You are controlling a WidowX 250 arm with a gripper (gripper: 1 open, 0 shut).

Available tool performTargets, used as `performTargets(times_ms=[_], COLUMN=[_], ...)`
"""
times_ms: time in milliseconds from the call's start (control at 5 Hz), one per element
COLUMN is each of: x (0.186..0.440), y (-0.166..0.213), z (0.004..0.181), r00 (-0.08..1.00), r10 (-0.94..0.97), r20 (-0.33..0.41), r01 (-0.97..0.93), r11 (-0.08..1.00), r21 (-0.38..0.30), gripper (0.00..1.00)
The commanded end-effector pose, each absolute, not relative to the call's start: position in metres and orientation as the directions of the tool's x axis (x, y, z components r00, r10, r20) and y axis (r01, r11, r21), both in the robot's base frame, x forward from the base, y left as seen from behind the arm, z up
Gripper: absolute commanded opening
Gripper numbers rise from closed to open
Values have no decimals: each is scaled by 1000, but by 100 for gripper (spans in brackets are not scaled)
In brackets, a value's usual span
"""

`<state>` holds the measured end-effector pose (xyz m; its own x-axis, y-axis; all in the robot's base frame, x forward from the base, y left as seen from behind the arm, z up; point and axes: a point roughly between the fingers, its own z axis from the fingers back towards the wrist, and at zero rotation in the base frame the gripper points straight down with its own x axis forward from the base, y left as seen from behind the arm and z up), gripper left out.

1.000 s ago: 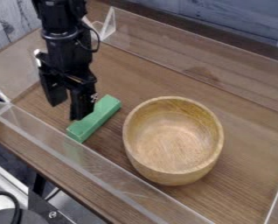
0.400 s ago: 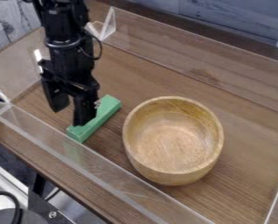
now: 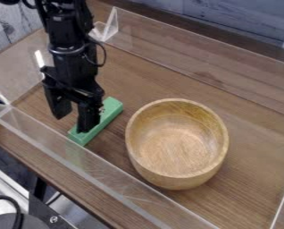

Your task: Put the green block in the brown bowl

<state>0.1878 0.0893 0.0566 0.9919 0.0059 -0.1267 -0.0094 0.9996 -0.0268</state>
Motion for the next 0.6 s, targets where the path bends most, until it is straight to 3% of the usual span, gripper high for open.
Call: performTargets(times_ms=[0,400], x=[195,197], y=[89,88], z=[61,57], r00=[995,994], r10=[4,11], r20=[-102,-110], r01=[-5,-12], r11=[1000,1000], r21=[-6,-4], gripper=[100,100])
